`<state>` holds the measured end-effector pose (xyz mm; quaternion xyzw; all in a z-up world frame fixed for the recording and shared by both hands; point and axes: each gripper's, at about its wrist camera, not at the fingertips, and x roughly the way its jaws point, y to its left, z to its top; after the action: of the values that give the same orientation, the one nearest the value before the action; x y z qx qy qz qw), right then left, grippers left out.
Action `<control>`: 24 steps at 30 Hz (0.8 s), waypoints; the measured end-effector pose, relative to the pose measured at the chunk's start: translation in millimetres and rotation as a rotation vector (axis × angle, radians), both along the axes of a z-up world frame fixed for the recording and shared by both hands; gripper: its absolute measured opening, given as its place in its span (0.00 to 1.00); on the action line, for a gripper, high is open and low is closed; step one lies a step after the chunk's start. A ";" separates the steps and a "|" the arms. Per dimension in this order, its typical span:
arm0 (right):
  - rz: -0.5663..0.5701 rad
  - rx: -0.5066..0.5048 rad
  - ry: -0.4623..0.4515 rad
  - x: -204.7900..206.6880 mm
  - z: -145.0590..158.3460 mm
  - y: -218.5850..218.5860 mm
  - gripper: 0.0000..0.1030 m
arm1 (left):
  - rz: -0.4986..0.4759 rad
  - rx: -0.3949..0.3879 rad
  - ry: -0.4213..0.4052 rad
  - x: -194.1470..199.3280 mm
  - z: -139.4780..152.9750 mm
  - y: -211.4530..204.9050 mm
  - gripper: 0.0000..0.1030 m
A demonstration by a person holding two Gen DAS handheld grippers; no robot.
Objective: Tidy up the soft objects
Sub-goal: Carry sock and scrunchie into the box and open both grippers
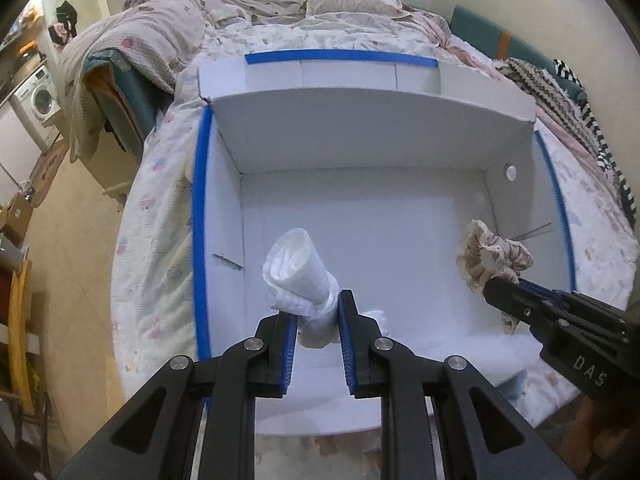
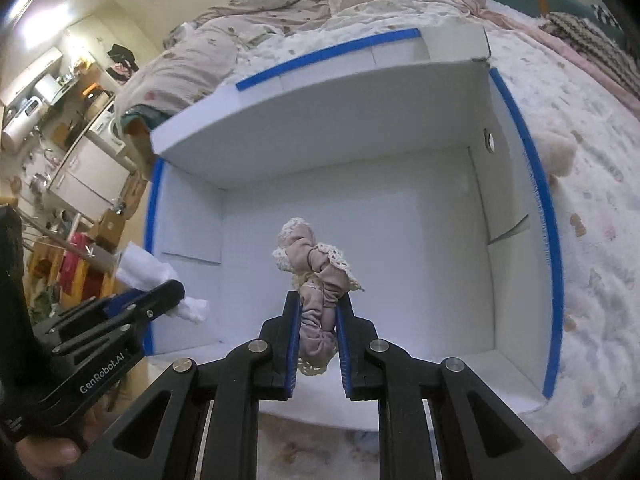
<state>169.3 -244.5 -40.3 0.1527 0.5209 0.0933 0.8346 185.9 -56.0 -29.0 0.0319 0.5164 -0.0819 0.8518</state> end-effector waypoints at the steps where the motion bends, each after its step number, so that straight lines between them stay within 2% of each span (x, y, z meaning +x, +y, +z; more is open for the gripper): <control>1: 0.001 -0.009 0.007 1.9 -4.8 -0.4 0.18 | 0.004 -0.006 0.004 1.4 -3.4 0.0 0.17; 10: -0.040 0.025 0.122 10.2 -41.9 -9.4 0.18 | 0.045 -0.068 0.049 14.2 -34.9 1.3 0.17; 19: -0.072 0.013 0.160 15.0 -53.6 -12.7 0.18 | 0.060 -0.053 0.052 16.7 -41.6 -1.2 0.18; 24: -0.071 0.020 0.153 17.1 -52.0 -10.6 0.18 | 0.055 -0.057 0.046 14.2 -40.9 -3.8 0.18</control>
<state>186.3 -255.1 -92.3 0.1862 0.5765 0.0568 0.7936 200.1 -59.8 -69.9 -0.0086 0.5340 -0.0738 0.8422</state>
